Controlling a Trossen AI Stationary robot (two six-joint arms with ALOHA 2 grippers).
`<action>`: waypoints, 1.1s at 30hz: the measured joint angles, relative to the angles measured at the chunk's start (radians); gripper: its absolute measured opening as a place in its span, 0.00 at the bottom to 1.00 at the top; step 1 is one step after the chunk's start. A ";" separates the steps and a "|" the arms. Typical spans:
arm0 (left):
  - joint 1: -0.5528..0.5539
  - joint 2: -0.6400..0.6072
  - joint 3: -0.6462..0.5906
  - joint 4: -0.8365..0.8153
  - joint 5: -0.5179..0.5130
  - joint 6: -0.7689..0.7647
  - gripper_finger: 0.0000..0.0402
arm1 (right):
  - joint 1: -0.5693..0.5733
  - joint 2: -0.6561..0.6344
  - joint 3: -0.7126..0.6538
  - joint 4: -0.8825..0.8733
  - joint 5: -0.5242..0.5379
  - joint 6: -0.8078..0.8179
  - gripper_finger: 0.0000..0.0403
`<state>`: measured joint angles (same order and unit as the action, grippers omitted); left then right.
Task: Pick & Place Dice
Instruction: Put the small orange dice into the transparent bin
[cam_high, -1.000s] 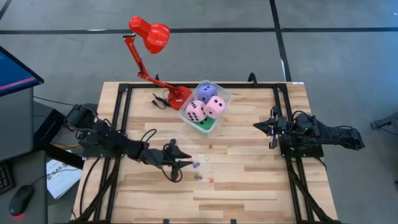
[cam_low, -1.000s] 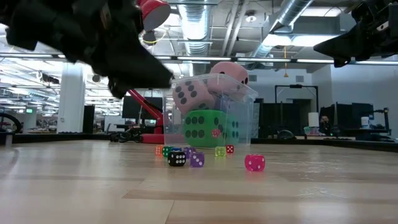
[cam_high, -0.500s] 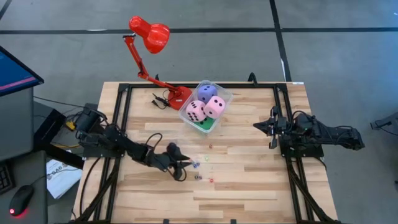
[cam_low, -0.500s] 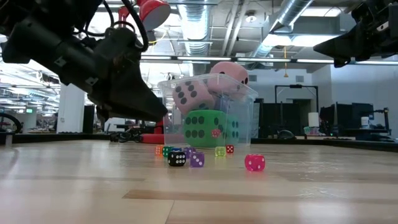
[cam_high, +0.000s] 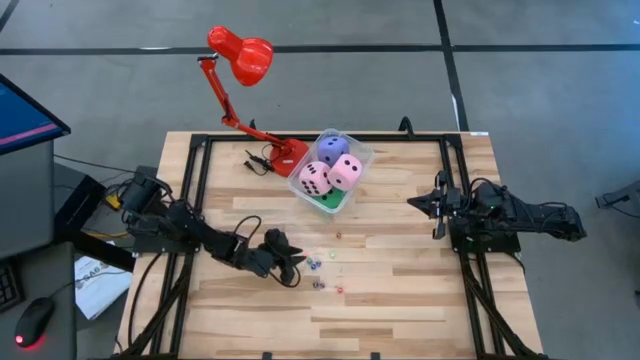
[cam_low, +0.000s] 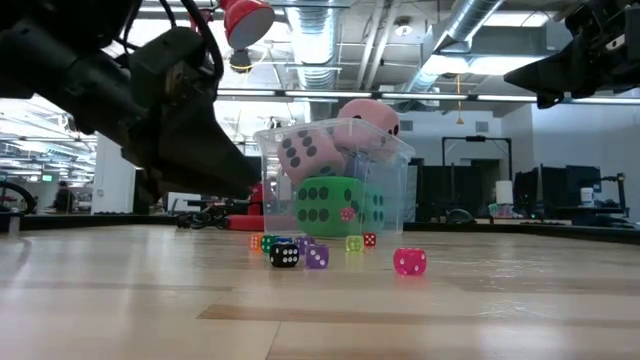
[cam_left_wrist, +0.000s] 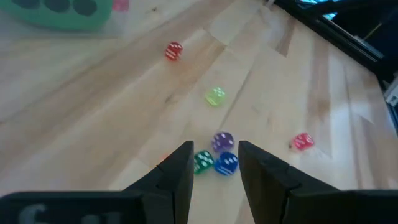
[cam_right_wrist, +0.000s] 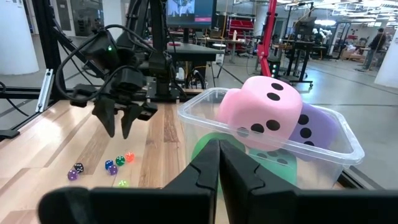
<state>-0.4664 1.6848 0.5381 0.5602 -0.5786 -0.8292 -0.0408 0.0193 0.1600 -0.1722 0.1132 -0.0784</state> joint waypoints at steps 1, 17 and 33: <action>-0.004 0.000 0.000 0.000 -0.004 -0.001 0.29 | 0.000 0.000 0.000 0.000 0.000 0.000 0.02; -0.009 0.167 0.001 0.102 -0.050 -0.106 0.29 | 0.000 0.000 0.000 -0.008 0.000 0.000 0.02; 0.074 0.166 0.113 -0.095 0.063 -0.091 0.29 | 0.000 0.000 0.000 -0.008 0.000 0.000 0.02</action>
<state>-0.3920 1.8507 0.6514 0.4651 -0.5154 -0.9206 -0.0406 0.0193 0.1604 -0.1802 0.1135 -0.0784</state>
